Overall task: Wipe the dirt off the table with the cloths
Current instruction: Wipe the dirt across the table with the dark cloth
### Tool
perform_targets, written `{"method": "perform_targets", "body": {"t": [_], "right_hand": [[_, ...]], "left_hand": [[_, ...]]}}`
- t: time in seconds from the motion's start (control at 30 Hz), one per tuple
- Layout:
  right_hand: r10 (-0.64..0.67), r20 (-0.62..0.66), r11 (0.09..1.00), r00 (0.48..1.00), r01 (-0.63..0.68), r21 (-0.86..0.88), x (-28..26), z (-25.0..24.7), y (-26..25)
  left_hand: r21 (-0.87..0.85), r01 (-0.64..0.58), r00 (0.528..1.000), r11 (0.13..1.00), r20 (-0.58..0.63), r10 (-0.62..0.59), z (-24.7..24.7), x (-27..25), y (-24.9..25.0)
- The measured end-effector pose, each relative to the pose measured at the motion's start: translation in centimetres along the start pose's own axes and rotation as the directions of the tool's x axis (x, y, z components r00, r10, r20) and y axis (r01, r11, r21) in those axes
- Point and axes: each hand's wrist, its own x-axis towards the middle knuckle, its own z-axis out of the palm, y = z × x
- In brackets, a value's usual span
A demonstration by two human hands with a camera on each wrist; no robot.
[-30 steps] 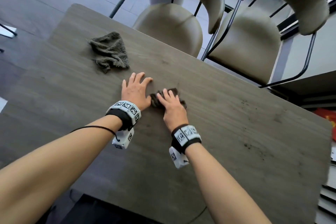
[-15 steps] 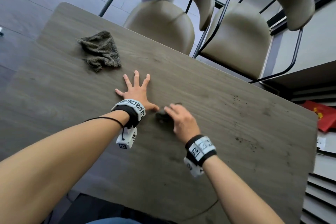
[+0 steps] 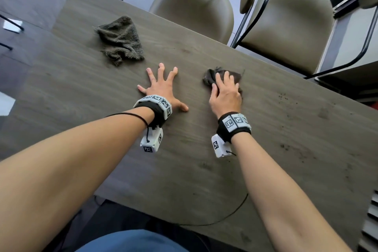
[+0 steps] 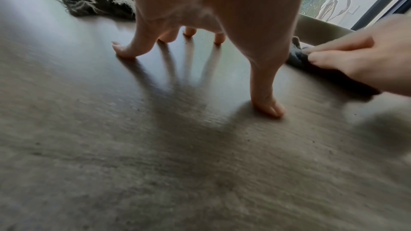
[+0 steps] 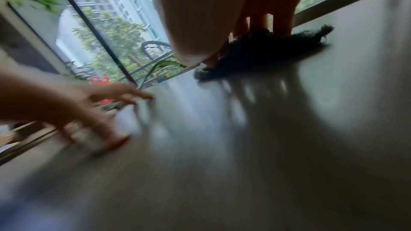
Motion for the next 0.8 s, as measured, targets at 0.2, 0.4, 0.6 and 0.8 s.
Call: {"method": "perform_targets", "body": {"t": [0.2,0.4,0.6,0.8], "right_hand": [[-0.158,0.02,0.986,0.987,0.157,0.051,-13.3,1.1,0.1],[-0.215,0.062,0.959,0.975,0.198,0.205,-19.2,0.0,0.0],[-0.038,-0.185,0.877,0.982,0.122,0.464,-6.9,-4.7,2.3],[0.228,-0.031,0.933,0.973,-0.21,0.292,5.1,-5.4,9.1]], "left_hand": [[-0.001,0.028,1.0,1.0,0.007,-0.028,-0.3,-0.3,0.2],[-0.001,0.029,1.0,1.0,0.008,-0.029,-0.3,-0.3,0.1],[0.01,0.03,1.0,1.0,0.0,-0.03,-0.1,-0.2,0.1],[0.014,0.031,1.0,0.999,0.006,-0.031,-0.1,0.2,-0.1]]}}
